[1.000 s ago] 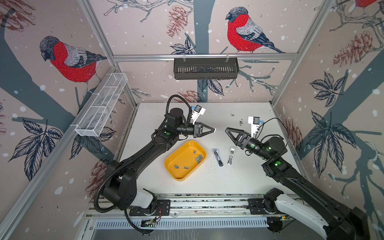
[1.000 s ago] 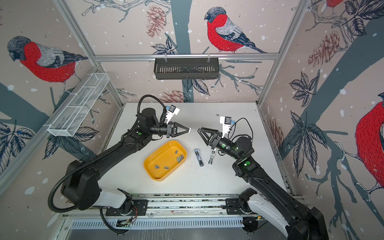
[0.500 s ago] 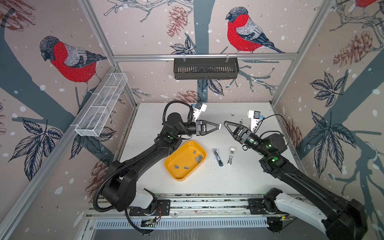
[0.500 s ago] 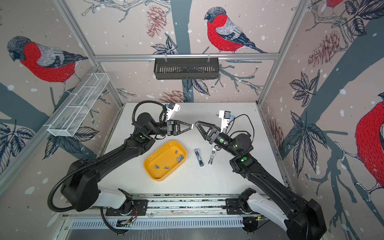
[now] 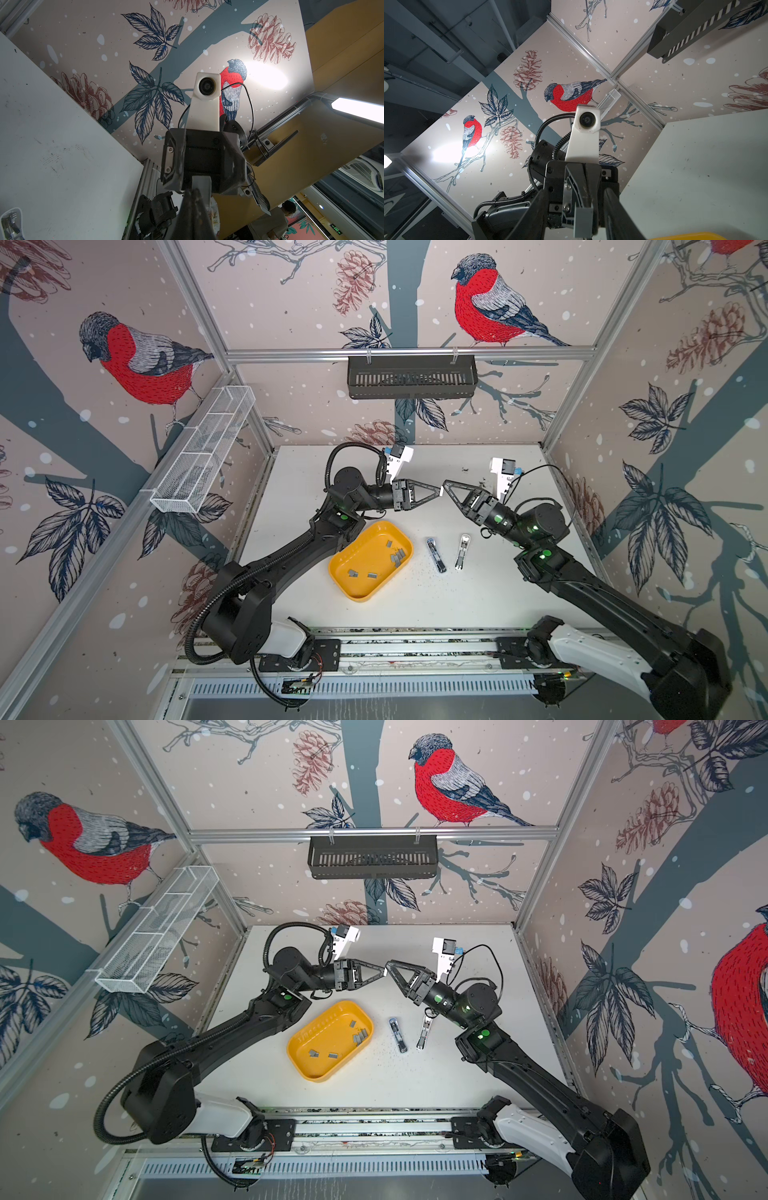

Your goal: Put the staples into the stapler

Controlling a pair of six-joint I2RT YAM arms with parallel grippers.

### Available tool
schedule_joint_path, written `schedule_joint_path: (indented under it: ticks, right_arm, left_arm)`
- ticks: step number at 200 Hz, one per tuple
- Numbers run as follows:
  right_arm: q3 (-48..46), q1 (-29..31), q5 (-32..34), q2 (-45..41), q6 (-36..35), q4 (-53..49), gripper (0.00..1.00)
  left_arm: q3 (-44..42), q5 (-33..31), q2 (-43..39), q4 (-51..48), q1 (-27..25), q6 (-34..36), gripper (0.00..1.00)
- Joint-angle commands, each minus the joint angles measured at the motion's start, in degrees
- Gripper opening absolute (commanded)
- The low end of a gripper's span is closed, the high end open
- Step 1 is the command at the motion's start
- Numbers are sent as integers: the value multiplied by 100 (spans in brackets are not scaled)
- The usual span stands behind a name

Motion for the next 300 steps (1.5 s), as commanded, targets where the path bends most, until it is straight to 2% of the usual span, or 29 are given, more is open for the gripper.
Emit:
schedule_joint_path:
  ticks: [1,87,178,300]
  right_arm:
    - [76,24,-6,20,-62,175,43]
    - [147,101,-11,152,-101,118,37]
    - [152,130,16,148,-193,-9,26]
    - [108,128,73,106,-299,-219,22]
  left_arm:
    - [40,42,-19,151,-8,28,0]
    - [49,120,-72,-7,-25,79,0]
    - [75,131,-107,-122,-52,143,0]
    - [87,144,-158,-326,-57,332,0]
